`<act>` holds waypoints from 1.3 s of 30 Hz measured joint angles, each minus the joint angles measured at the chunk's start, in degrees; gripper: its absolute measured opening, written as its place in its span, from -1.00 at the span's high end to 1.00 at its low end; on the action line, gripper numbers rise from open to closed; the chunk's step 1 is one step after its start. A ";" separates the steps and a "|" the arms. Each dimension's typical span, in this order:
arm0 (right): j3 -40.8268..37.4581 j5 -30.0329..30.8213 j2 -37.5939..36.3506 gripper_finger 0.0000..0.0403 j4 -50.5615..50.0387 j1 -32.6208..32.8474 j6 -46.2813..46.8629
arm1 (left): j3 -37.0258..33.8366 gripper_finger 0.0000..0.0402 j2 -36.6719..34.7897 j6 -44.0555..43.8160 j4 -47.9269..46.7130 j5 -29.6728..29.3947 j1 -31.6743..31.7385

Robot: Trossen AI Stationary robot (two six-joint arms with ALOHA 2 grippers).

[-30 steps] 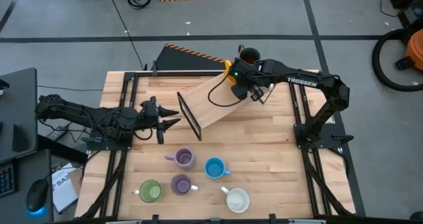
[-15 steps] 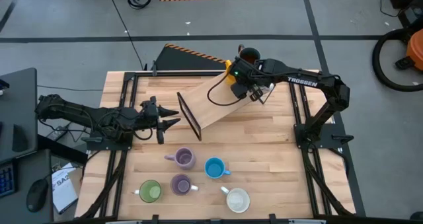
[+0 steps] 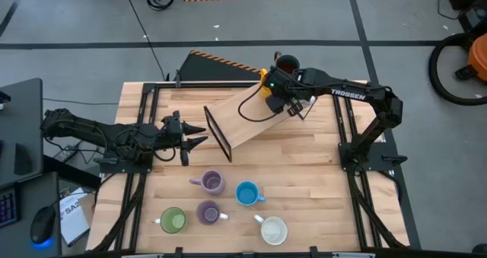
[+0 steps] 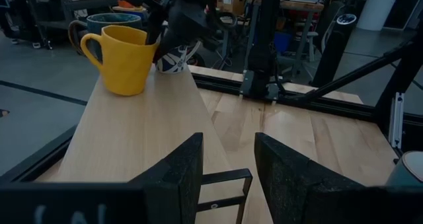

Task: Place coffee mugs
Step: Put the yellow mug on the shelf, then put the purple mug on the shelf

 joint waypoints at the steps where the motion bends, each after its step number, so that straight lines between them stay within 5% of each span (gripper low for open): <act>1: 0.00 0.06 0.00 0.59 0.27 0.00 0.08 | 0.00 0.29 0.01 -0.02 0.00 0.00 0.00; 12: 0.00 1.13 0.00 0.28 2.79 0.00 0.96 | 0.00 0.29 0.00 -1.08 -0.02 0.00 0.00; 39: 0.00 7.79 -0.02 0.28 5.04 -0.17 5.50 | 0.00 0.29 0.02 -0.95 0.04 0.00 0.00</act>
